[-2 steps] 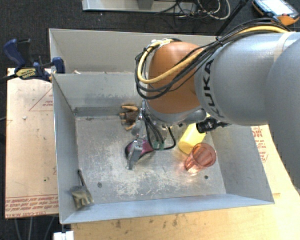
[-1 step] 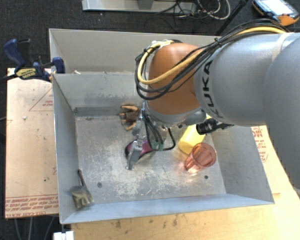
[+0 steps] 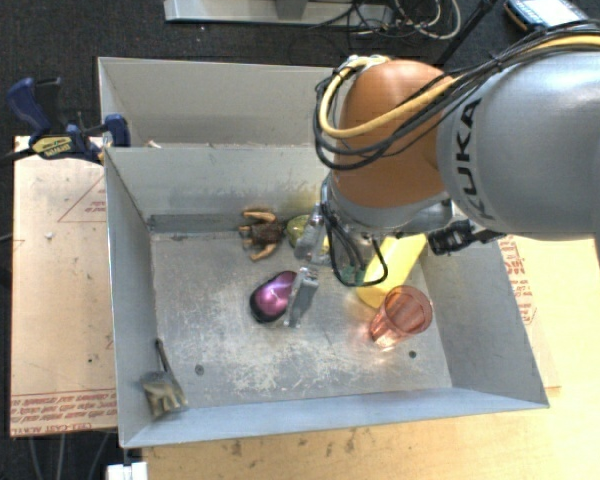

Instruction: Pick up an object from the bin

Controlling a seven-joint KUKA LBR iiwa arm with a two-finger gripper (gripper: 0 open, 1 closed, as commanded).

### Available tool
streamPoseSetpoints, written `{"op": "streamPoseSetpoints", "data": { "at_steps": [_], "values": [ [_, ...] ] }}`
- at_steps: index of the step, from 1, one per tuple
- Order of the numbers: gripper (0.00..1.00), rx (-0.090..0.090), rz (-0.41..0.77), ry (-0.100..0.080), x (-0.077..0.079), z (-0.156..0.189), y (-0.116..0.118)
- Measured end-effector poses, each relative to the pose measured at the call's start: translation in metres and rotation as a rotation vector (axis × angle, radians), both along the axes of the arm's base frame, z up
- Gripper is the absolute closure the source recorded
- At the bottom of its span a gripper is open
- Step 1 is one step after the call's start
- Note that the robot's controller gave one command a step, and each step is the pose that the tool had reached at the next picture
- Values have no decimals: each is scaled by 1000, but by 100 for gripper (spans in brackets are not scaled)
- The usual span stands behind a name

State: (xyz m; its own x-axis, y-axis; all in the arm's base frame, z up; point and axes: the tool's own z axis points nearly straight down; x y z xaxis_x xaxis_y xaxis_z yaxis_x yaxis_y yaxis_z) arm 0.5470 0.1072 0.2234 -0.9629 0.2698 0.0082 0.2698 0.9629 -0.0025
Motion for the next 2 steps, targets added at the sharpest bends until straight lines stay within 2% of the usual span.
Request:
{"op": "streamPoseSetpoints", "data": {
  "at_steps": [1,2],
  "values": [
    [0,2,32,-26,12,-4,-19],
    [0,1,47,-13,4,-69,-17]
  ]
}}
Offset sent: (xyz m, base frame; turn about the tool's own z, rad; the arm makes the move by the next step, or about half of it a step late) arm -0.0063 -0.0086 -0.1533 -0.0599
